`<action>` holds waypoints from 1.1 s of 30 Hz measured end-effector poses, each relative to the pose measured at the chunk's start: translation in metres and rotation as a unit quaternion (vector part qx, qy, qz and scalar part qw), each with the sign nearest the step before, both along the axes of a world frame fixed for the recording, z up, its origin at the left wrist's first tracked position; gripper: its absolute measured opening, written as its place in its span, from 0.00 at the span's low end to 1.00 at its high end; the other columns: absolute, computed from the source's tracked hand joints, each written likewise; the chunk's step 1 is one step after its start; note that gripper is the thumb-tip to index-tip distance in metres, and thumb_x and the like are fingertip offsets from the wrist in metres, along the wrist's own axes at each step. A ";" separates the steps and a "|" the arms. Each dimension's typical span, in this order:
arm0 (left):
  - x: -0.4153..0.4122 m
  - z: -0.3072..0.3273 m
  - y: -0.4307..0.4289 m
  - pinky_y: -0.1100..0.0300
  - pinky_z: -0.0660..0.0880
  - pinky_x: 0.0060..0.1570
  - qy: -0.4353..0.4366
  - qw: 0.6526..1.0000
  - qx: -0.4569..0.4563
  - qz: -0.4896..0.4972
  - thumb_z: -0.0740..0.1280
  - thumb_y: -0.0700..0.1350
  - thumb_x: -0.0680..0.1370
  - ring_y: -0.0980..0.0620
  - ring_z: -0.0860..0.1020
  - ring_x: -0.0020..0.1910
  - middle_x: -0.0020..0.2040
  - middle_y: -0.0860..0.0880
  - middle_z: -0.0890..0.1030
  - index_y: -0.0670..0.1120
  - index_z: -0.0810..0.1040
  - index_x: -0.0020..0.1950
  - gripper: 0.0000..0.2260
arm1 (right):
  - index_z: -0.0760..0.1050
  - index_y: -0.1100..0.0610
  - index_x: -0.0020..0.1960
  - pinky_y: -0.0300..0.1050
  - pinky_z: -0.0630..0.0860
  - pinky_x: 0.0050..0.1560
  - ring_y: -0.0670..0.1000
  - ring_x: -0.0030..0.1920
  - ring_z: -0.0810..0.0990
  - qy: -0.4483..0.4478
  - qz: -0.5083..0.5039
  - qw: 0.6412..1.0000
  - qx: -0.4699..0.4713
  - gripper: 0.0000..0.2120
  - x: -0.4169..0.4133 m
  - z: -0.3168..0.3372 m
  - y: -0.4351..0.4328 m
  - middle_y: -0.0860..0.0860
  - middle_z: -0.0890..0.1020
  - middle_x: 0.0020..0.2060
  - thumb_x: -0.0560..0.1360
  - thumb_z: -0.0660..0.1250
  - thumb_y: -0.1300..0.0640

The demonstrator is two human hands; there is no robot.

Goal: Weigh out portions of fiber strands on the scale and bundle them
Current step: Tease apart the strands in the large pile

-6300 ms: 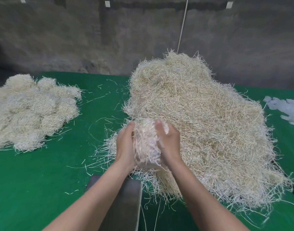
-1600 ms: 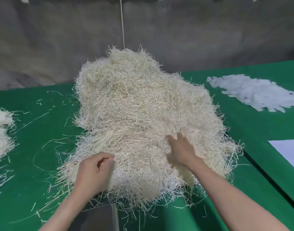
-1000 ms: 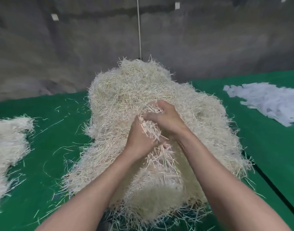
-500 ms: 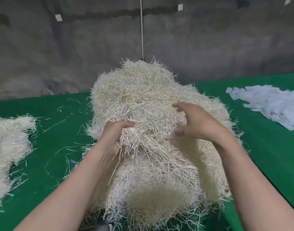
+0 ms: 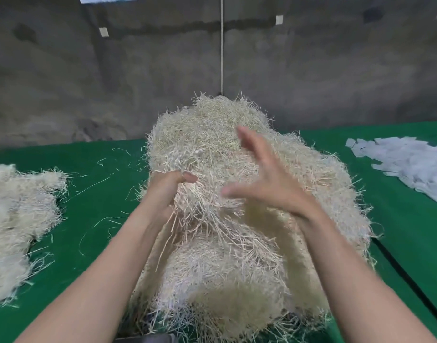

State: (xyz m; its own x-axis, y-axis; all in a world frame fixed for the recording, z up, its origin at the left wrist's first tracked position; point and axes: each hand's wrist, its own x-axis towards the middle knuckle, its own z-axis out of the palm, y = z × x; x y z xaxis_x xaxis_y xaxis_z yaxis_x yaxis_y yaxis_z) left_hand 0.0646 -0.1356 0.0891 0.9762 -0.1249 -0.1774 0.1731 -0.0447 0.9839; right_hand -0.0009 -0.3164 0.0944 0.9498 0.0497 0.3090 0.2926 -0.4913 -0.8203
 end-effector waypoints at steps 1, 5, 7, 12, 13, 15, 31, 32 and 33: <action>-0.004 0.006 0.000 0.43 0.55 0.69 0.001 1.000 -0.014 0.003 0.68 0.39 0.69 0.48 0.61 0.70 0.71 0.48 0.67 0.48 0.79 0.46 0.08 | 0.50 0.31 0.70 0.42 0.64 0.65 0.42 0.68 0.64 0.064 0.030 0.997 -0.006 0.50 0.005 -0.014 0.014 0.38 0.59 0.71 0.58 0.78 0.42; -0.004 0.020 0.016 0.37 0.58 0.68 0.026 0.986 -0.158 0.053 0.69 0.40 0.58 0.45 0.60 0.70 0.70 0.49 0.66 0.46 0.78 0.38 0.10 | 0.62 0.55 0.71 0.42 0.75 0.55 0.51 0.58 0.76 0.254 0.019 0.931 -0.261 0.31 0.019 -0.082 0.017 0.55 0.69 0.68 0.73 0.69 0.49; -0.003 0.015 0.025 0.40 0.59 0.69 0.010 0.991 -0.116 0.059 0.68 0.39 0.61 0.45 0.62 0.68 0.67 0.49 0.67 0.47 0.78 0.39 0.08 | 0.73 0.55 0.56 0.39 0.75 0.44 0.49 0.45 0.77 0.264 -0.023 0.947 -0.179 0.17 0.023 -0.090 -0.002 0.54 0.74 0.58 0.72 0.70 0.48; -0.014 -0.016 -0.012 0.67 0.74 0.55 -0.011 0.865 0.294 -0.406 0.76 0.44 0.65 0.63 0.76 0.55 0.59 0.57 0.74 0.53 0.62 0.70 0.37 | 0.76 0.68 0.45 0.48 0.76 0.38 0.52 0.34 0.79 0.163 -0.108 0.981 -0.016 0.05 0.029 -0.070 -0.009 0.52 0.77 0.39 0.70 0.68 0.68; -0.017 -0.025 -0.026 0.73 0.75 0.40 -0.034 0.824 0.365 -0.432 0.74 0.42 0.67 0.64 0.78 0.42 0.49 0.58 0.75 0.54 0.65 0.63 0.29 | 0.76 0.66 0.39 0.50 0.76 0.37 0.53 0.33 0.78 0.148 -0.113 0.982 -0.020 0.02 0.028 -0.065 -0.007 0.54 0.77 0.36 0.69 0.66 0.70; -0.017 -0.037 -0.044 0.70 0.71 0.26 -0.124 0.799 0.482 -0.338 0.69 0.39 0.71 0.58 0.74 0.30 0.37 0.54 0.74 0.47 0.70 0.47 0.10 | 0.75 0.57 0.35 0.44 0.72 0.28 0.49 0.30 0.76 0.155 -0.104 0.982 -0.022 0.11 0.024 -0.067 -0.010 0.55 0.79 0.39 0.69 0.65 0.71; 0.008 -0.003 -0.001 0.48 0.76 0.50 0.090 0.972 -0.207 0.062 0.67 0.48 0.73 0.41 0.77 0.54 0.60 0.33 0.73 0.46 0.69 0.66 0.23 | 0.71 0.55 0.52 0.47 0.71 0.62 0.49 0.54 0.74 0.324 -0.031 0.893 -0.310 0.15 -0.020 -0.130 -0.060 0.52 0.75 0.57 0.74 0.66 0.44; 0.009 -0.003 0.000 0.45 0.71 0.59 0.083 0.982 -0.156 0.070 0.66 0.48 0.73 0.39 0.70 0.62 0.67 0.38 0.67 0.47 0.65 0.70 0.26 | 0.71 0.53 0.51 0.46 0.72 0.61 0.48 0.52 0.74 0.316 -0.029 0.903 -0.290 0.15 -0.021 -0.123 -0.058 0.48 0.75 0.54 0.73 0.68 0.44; 0.008 -0.004 -0.002 0.41 0.64 0.65 0.073 0.988 -0.118 0.065 0.67 0.48 0.71 0.37 0.64 0.68 0.72 0.40 0.62 0.48 0.64 0.71 0.29 | 0.71 0.53 0.54 0.45 0.74 0.58 0.48 0.52 0.75 0.300 -0.024 0.915 -0.268 0.18 -0.019 -0.111 -0.055 0.45 0.74 0.53 0.71 0.70 0.44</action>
